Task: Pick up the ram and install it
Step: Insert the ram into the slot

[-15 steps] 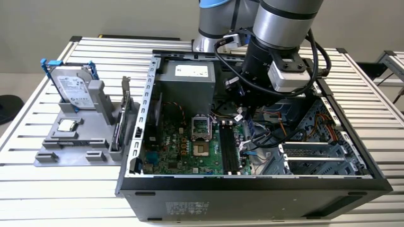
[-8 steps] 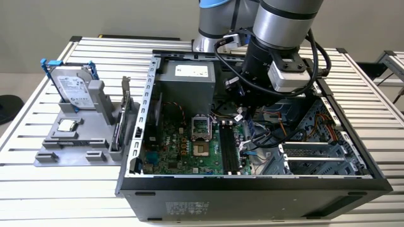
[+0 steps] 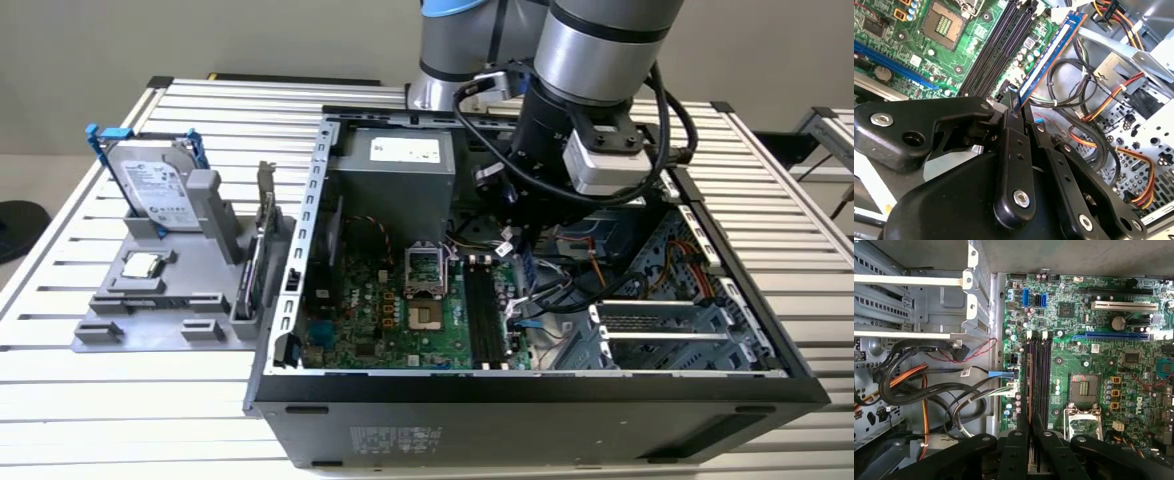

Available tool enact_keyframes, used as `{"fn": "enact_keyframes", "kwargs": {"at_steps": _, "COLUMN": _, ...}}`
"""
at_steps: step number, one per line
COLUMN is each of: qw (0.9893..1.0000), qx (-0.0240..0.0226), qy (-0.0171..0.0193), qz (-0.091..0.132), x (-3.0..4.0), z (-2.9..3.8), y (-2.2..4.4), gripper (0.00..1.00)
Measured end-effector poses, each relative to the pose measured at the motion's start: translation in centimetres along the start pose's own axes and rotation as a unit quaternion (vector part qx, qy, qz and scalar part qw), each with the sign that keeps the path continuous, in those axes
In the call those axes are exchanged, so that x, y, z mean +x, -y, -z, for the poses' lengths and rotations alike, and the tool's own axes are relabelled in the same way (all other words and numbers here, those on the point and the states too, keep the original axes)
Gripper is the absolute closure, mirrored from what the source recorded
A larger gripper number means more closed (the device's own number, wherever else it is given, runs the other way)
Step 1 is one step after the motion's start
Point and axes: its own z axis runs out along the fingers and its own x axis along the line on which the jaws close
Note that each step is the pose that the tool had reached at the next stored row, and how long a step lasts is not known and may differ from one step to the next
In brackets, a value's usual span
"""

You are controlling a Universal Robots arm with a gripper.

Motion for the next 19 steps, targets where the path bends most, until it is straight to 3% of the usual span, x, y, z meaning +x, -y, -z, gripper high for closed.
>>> {"fn": "enact_keyframes", "kwargs": {"at_steps": 9, "qw": 0.9995, "qx": 0.0004, "qy": 0.0009, "qz": -0.032, "x": 0.00, "z": -0.30, "y": 0.00, "gripper": 1.00}}
{"fn": "enact_keyframes", "kwargs": {"at_steps": 14, "qw": 0.9994, "qx": 0.0004, "qy": 0.0009, "qz": -0.034, "x": 0.01, "z": -0.57, "y": -0.01, "gripper": 1.00}}
{"fn": "enact_keyframes", "kwargs": {"at_steps": 19, "qw": 0.9994, "qx": 0.0003, "qy": 0.0009, "qz": -0.034, "x": 0.02, "z": -1.32, "y": -0.05, "gripper": 1.00}}
